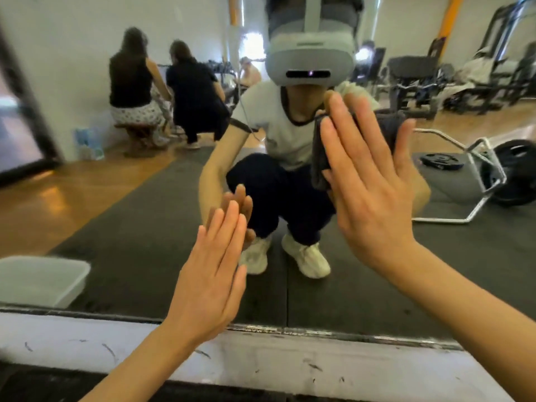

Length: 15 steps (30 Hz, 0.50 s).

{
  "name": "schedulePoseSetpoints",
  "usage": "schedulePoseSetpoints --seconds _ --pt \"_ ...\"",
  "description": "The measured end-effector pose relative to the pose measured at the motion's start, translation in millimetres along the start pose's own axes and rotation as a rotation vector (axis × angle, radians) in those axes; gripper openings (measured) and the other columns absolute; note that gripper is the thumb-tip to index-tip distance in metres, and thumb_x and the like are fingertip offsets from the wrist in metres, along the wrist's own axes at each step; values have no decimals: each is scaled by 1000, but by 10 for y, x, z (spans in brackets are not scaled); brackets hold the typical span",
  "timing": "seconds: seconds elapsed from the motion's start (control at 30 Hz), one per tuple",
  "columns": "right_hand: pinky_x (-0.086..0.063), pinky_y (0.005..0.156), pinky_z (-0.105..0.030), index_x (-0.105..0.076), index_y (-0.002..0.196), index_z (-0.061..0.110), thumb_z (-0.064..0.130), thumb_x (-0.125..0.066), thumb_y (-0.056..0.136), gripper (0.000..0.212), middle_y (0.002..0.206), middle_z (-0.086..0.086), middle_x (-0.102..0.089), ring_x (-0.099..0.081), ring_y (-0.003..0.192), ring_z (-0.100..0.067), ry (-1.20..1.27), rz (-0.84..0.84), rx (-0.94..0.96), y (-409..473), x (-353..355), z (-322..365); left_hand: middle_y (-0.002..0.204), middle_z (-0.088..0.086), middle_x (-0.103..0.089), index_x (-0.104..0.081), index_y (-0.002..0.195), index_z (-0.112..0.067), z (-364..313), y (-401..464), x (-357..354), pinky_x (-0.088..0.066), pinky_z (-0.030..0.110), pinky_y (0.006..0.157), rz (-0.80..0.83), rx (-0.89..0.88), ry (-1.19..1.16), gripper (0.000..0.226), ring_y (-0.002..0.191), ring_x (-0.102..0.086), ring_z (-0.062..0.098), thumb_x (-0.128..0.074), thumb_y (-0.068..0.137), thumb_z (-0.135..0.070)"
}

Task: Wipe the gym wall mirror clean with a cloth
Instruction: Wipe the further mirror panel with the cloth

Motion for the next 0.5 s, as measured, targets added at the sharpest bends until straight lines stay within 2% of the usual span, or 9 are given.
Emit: schedulePoseSetpoints --seconds 0.07,0.17,0.23,0.3,0.37,0.43,0.5 --pt "5 124 -46 -21 157 4 16 -48 105 59 164 -11 -19 -12 154 -28 -57 80 44 -281 -103 229 169 -1 11 4 161 -13 -138 84 -119 4 30 126 -34 -17 -31 75 156 4 18 -36 99 -18" --pt "6 125 -43 -11 161 9 34 -43 105 69 169 -9 -2 0 156 -22 -210 358 409 -1311 -303 556 169 2 12 5 161 -10 -157 139 -232 4 31 126 -58 -5 11 75 156 4 19 -36 98 -18" --pt "9 125 -42 -6 161 8 24 -25 108 59 169 -7 1 2 156 -21 -253 520 584 -1751 -309 581 169 4 12 4 161 -9 -132 135 -258 3 32 126 -62 -20 57 75 156 4 20 -36 98 -19" --pt "9 125 -41 -3 161 7 14 -13 107 55 169 -7 3 4 156 -21 -240 538 655 -1703 -258 506 169 5 11 3 161 -7 -120 130 -268 2 32 126 -48 -40 69 75 157 3 21 -36 98 -19" --pt "8 125 -40 -7 161 9 22 -23 109 56 169 -6 2 2 156 -20 -234 424 573 -1185 -184 367 169 7 10 2 160 -6 -119 123 -278 1 34 127 -45 -56 68 75 157 2 22 -37 98 -21" --pt "3 124 -42 -12 160 10 31 -34 110 59 168 -6 -6 -5 155 -21 -182 266 393 -419 -132 213 169 8 9 0 160 -4 -114 126 -296 1 34 127 -66 -62 95 74 156 3 23 -36 99 -24" --pt "1 123 -45 -19 158 8 33 -39 109 59 164 -9 -17 -13 152 -22 -111 178 222 220 -108 127 169 9 10 1 160 -3 -115 140 -317 2 33 126 -81 -66 130 68 156 5 23 -29 104 -28"
Point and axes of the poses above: each hand's wrist, its own y-axis towards the middle knuckle, its own x-axis out of the back of the hand, z = x × y, the point moved 6 cm from there along y, towards the middle knuckle
